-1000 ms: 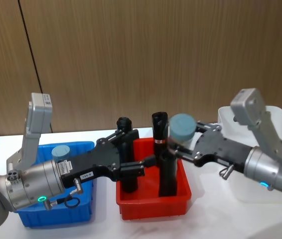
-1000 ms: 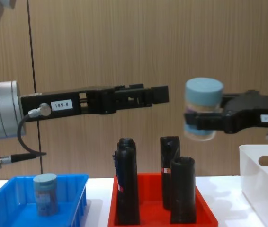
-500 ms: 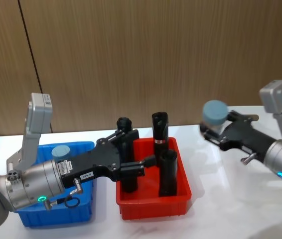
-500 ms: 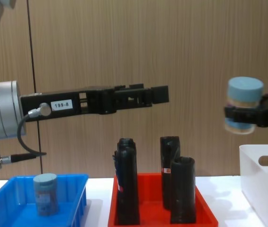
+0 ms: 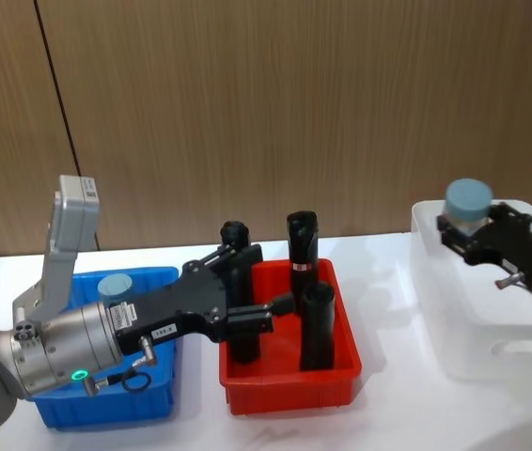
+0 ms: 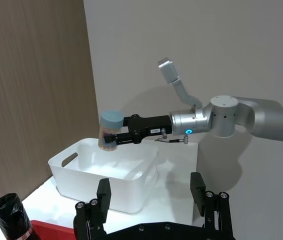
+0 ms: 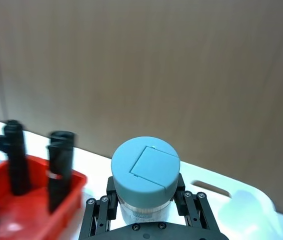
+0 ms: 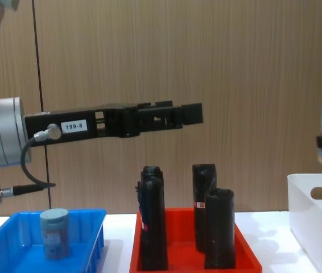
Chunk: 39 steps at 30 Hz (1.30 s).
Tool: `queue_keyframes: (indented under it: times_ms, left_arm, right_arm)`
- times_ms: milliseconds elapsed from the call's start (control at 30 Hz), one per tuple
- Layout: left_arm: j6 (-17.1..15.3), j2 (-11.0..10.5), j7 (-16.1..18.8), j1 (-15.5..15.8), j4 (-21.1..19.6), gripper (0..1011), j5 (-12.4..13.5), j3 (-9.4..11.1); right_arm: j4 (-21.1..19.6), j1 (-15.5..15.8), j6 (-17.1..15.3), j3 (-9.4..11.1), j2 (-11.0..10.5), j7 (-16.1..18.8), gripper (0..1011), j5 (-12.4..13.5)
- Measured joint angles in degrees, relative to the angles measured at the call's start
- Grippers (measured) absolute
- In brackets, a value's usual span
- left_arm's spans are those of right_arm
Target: Pick the cotton swabs from the blue box and place them into the white box.
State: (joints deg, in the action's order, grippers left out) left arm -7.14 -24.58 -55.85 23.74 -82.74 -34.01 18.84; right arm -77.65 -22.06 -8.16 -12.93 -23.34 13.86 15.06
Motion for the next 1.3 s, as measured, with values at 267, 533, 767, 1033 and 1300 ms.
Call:
queue_keyframes:
  times_ms: [267, 533, 767, 1033, 1300]
  left_arm:
    - [0.00, 0.00, 0.00, 0.00, 0.00, 1004, 0.00, 0.00]
    - [0.00, 0.00, 0.00, 0.00, 0.00, 1004, 0.00, 0.00]
    - [0.00, 0.00, 0.00, 0.00, 0.00, 1004, 0.00, 0.00]
    - [0.00, 0.00, 0.00, 0.00, 0.00, 1004, 0.00, 0.00]
    - [0.00, 0.00, 0.00, 0.00, 0.00, 1004, 0.00, 0.00]
  right_arm:
    - [8.55, -3.96, -0.83, 0.70, 0.96, -3.43, 639, -0.65]
    - [19.81, -9.36, -0.93, 0.92, 2.33, -4.92, 639, -2.17]
    - [27.78, -13.27, -0.32, 0.85, 3.41, -5.04, 755, -3.33]
    - [30.44, -14.79, -0.22, 0.76, 3.88, -4.61, 969, -3.69]
    - [30.07, -14.89, -0.64, 0.76, 3.97, -4.21, 1001, -3.73]
